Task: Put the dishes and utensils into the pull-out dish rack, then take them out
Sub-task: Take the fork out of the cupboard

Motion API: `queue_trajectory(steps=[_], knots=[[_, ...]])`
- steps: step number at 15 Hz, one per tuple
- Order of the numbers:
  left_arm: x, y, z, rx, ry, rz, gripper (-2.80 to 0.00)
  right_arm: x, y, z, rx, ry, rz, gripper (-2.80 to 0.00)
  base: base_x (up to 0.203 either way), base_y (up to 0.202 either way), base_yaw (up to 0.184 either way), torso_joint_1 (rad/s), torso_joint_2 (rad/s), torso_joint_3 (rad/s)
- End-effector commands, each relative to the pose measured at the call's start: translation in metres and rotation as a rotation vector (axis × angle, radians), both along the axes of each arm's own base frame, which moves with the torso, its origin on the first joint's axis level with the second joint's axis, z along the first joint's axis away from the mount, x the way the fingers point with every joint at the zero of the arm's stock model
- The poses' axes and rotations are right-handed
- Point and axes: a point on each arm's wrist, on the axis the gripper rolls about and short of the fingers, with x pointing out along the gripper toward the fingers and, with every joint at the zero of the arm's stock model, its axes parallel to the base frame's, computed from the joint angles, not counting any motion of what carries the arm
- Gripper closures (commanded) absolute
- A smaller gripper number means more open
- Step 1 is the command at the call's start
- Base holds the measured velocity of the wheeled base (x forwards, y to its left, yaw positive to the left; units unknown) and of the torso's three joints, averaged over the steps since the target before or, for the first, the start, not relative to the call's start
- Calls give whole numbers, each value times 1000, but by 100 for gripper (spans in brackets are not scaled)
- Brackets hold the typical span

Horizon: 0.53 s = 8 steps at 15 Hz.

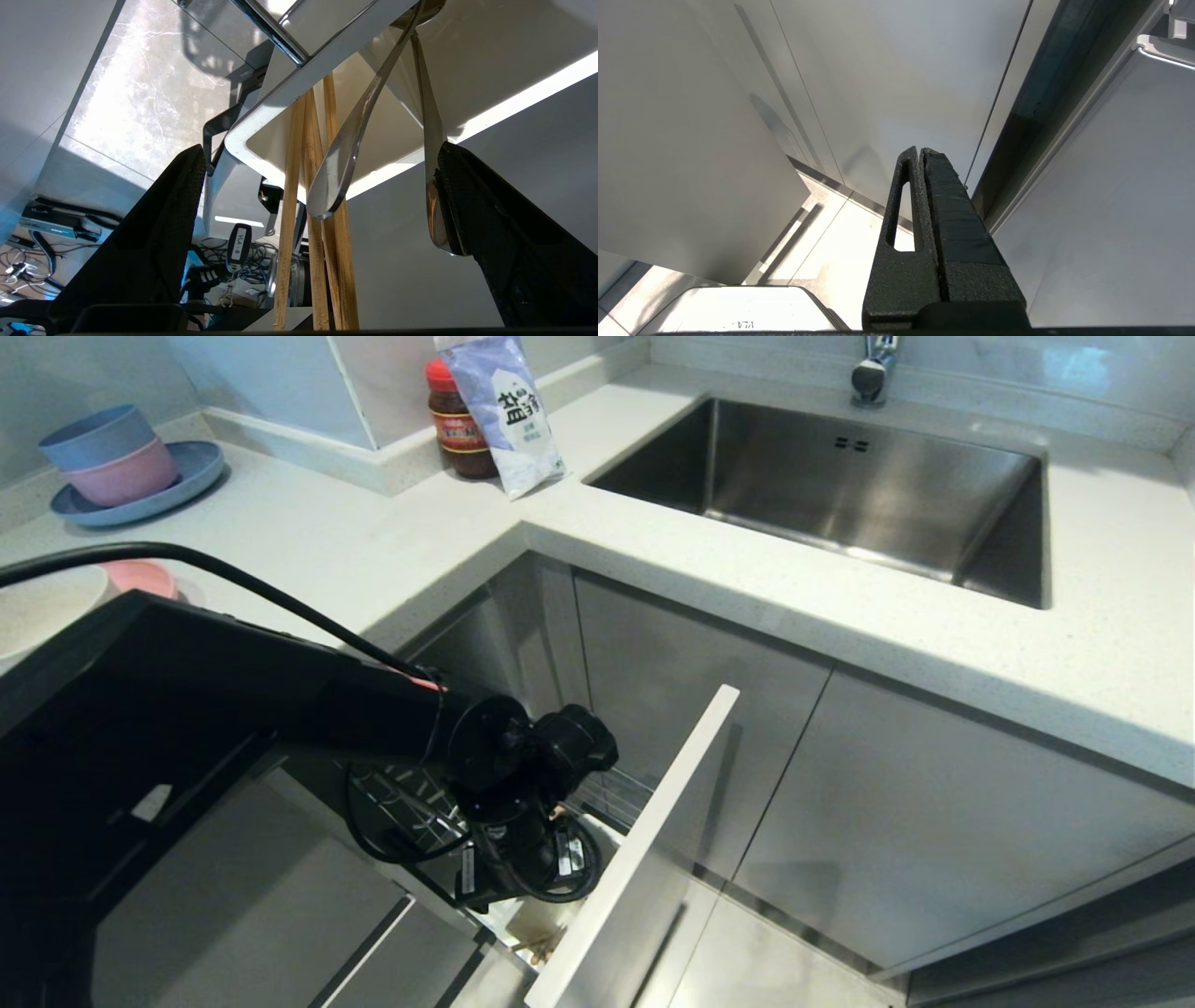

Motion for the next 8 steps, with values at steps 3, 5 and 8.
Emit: queue_trajectory(steps=[3, 5, 8], knots=[[0, 0, -1, 2, 1, 6, 0, 0, 0, 0, 0, -1, 0, 0, 0, 0, 0, 0, 0, 0], [2, -1, 0, -8, -17, 8, 0, 0, 0, 0, 0, -1, 0, 0, 0, 0, 0, 0, 0, 0], [2, -1, 0, -9, -20, 11, 0, 0, 0, 0, 0, -1, 0, 0, 0, 0, 0, 0, 0, 0]])
